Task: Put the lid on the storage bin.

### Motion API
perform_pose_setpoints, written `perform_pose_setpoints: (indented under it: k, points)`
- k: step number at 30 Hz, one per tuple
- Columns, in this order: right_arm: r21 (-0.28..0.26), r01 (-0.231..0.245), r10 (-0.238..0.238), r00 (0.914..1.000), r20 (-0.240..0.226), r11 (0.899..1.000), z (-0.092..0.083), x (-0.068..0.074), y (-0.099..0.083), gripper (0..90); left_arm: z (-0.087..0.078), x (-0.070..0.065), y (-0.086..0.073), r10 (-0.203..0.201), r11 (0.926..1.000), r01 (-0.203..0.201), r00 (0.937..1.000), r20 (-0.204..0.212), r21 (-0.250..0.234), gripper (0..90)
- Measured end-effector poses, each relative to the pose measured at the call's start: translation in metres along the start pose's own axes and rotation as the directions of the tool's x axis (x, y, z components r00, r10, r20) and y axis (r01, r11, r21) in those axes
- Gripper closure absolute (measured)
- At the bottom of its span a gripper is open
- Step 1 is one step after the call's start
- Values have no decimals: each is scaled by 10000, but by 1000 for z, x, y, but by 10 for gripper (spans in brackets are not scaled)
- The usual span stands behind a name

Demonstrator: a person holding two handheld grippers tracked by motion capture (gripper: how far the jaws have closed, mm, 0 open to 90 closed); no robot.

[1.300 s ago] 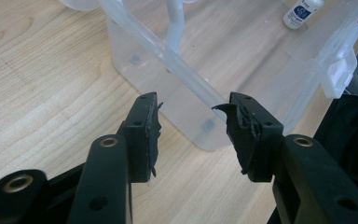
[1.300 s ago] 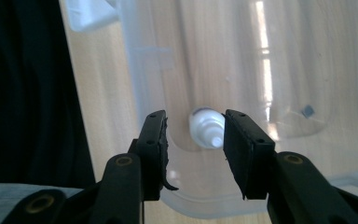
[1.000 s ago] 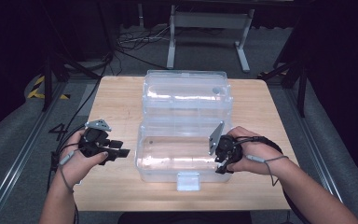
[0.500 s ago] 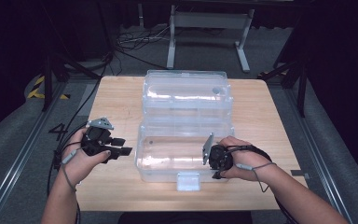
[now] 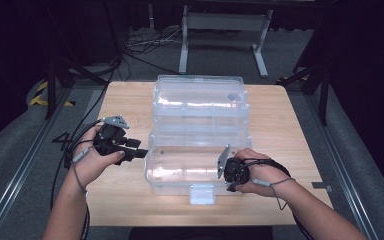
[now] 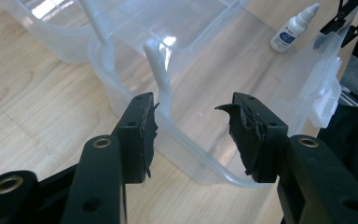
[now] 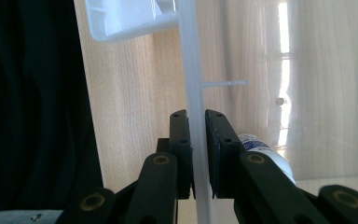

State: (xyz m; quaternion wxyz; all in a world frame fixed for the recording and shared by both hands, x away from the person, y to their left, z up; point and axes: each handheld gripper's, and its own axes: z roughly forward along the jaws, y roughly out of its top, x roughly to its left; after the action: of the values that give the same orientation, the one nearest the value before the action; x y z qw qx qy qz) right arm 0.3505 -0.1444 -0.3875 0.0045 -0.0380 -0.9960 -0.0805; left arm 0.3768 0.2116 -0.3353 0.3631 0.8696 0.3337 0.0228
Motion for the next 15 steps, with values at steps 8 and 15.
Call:
perform_pose_setpoints:
  k: [8, 15]
  points:
    - [-227, -158, 161, 9998, 131, 9996, 0, 2, -2, 829, 3, 1, 30, 503, 9987, -503, 9987, 108, 44, 512]
    - [-258, -336, 339, 9994, 97, 9991, 1, 1, -2, 825, 3, 4, 51, 799, 9968, -800, 9965, 236, -7, 512]
